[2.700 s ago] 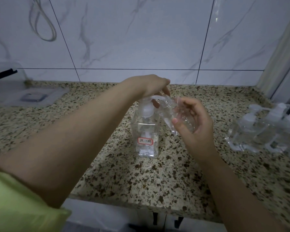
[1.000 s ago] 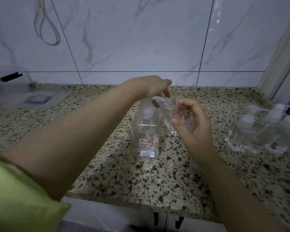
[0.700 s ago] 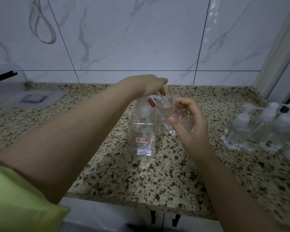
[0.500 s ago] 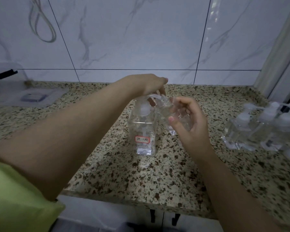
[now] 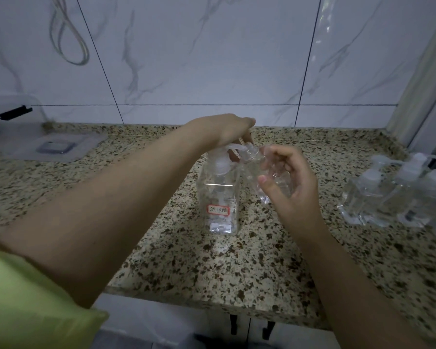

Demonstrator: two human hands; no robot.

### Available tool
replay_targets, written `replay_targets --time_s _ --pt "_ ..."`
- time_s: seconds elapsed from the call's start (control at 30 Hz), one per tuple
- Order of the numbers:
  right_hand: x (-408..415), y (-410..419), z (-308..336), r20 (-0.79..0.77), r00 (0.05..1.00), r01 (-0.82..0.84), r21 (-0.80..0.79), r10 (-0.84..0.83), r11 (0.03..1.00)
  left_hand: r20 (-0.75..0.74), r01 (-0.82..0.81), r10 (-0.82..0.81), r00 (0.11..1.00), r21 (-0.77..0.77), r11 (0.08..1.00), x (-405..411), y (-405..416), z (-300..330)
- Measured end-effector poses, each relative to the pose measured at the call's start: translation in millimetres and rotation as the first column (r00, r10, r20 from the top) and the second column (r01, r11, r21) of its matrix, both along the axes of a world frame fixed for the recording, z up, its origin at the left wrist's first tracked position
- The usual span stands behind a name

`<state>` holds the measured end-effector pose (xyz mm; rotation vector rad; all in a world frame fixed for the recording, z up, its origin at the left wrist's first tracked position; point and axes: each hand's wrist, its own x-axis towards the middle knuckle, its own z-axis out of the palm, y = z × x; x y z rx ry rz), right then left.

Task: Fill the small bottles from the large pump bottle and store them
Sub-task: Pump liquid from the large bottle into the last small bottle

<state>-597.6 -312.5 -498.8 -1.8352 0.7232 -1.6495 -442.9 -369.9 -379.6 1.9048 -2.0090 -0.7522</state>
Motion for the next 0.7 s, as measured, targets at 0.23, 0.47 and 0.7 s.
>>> replay_targets --time_s 0.23,0.47,0.7 --pt "-0.5 0.6 -0.9 0.012 1.0 -0.028 0.009 0.028 1.0 0.019 0.009 -0.009 1.0 0.001 1.0 0.4 -0.4 0.9" --pt "-2.6 -1.4 -1.3 -0.014 1.0 -0.005 -0.004 0.005 1.0 0.006 0.017 -0.017 1.0 0.028 0.999 -3.3 -0.9 0.1" --pt "-2.8 -1.4 -1.6 0.002 1.0 -0.017 -0.047 0.017 0.999 -0.045 0.036 -0.034 0.998 0.037 0.999 -3.5 -0.1 2.4"
